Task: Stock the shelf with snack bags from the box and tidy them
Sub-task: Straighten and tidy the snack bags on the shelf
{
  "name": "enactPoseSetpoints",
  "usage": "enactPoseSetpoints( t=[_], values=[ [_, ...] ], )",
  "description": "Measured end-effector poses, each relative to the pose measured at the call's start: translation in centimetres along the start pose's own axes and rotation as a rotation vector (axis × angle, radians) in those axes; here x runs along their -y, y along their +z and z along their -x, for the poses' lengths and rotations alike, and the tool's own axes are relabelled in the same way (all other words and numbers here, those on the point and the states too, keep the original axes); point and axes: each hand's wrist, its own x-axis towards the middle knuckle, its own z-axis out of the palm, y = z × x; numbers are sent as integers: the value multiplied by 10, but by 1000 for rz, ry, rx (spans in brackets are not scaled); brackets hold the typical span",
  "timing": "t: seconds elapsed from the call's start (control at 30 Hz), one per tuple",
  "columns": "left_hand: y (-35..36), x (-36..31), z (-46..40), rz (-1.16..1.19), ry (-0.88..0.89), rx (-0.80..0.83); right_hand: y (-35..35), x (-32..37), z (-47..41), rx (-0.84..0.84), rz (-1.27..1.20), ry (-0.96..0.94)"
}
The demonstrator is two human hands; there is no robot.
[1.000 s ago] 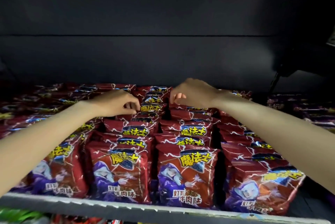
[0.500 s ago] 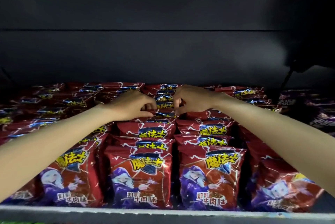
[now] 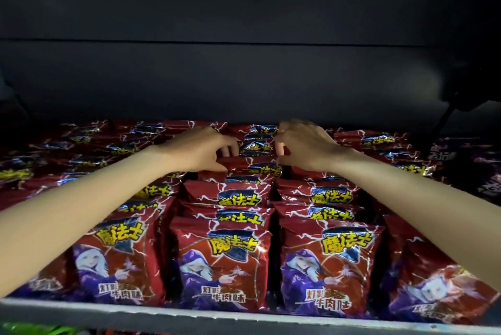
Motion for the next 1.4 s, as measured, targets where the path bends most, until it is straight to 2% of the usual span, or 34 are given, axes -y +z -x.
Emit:
enactPoseSetpoints(
  t=[0.1,0.2,0.27,0.37,0.53,0.7,0.87,1.03,1.13,1.4],
  values=[
    [-19,18,17,106,11,-140,-6,0,-2,44,-63,20],
    [-33,49,42,72,-19,-246,-18,10,-11,-30,-216,-26],
    [-33,71,58,58,-54,-212,-24,29,-22,-53,-357,-104],
    [-29,99,75,71,-63,-108,-19,65,-45,28,-443,-156],
    [-21,131,88,-78,-12,17,0,107,-79,162,-357,-161],
    [-16,133,84,-297,35,5,10,135,-96,182,-229,-128],
    [-8,128,76,-219,67,-57,7,131,-90,114,-116,-118],
    [-6,113,63,-176,134,-115,0,114,-85,154,-234,19],
    [-4,108,54,-171,125,-105,-1,106,-82,69,-228,78],
    [-3,107,48,-152,145,-26,9,106,-78,169,-164,-25]
  ],
)
